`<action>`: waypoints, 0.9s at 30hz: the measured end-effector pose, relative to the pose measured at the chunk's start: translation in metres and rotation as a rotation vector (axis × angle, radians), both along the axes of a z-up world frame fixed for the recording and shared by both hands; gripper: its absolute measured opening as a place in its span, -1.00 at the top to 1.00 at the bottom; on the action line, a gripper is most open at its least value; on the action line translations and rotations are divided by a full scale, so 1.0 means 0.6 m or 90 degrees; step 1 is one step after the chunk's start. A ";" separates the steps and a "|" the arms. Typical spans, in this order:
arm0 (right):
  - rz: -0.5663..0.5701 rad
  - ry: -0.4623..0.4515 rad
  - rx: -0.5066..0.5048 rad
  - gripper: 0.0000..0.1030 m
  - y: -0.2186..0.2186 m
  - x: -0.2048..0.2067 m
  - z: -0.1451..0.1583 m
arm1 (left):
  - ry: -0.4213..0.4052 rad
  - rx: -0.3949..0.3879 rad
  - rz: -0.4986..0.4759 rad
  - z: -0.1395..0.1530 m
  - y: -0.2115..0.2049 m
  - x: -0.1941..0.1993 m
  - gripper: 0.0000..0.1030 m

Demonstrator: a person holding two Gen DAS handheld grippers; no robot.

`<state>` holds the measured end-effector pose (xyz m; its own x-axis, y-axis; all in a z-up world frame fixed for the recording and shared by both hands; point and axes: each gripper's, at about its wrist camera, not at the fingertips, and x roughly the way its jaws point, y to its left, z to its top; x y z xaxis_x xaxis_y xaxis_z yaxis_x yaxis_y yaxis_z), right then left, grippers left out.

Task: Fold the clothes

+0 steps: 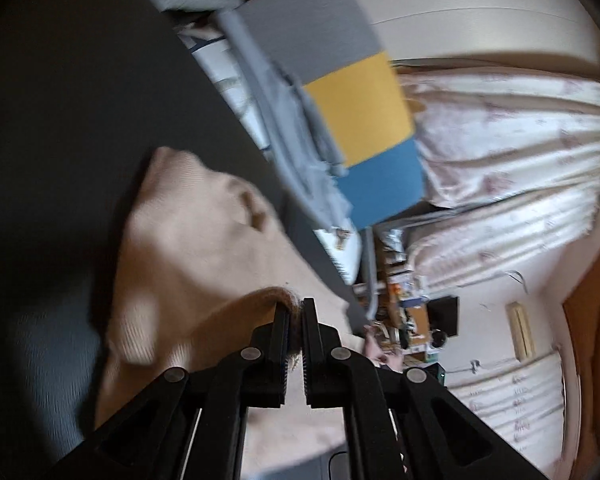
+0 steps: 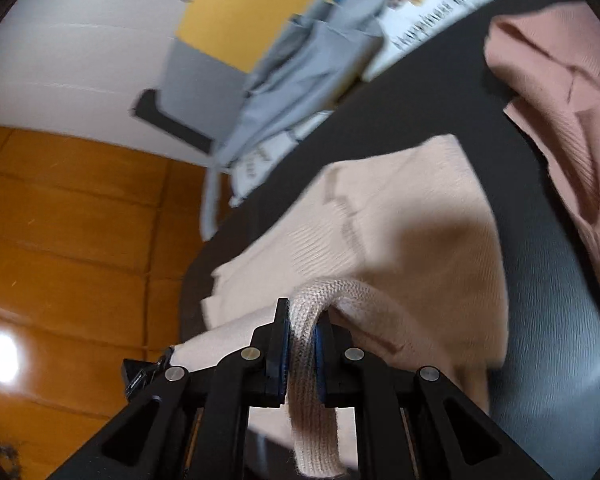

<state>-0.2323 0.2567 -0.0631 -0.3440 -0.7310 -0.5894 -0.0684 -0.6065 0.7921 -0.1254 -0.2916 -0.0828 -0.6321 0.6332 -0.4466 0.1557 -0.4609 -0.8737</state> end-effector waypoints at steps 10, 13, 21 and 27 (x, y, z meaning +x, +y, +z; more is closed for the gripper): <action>-0.005 -0.050 -0.037 0.69 0.003 -0.048 -0.082 | -0.047 -0.006 -0.034 -0.062 0.015 -0.073 0.86; 0.016 -0.033 -0.042 0.10 0.006 -0.036 -0.064 | -0.034 0.054 -0.070 -0.065 0.021 -0.065 0.65; 0.094 0.004 -0.037 -0.13 -0.012 -0.006 -0.023 | -0.063 0.049 -0.157 -0.049 0.064 -0.029 0.43; 0.200 -0.008 0.064 0.96 -0.100 -0.003 -0.028 | -0.108 0.046 -0.218 -0.047 0.115 -0.031 0.73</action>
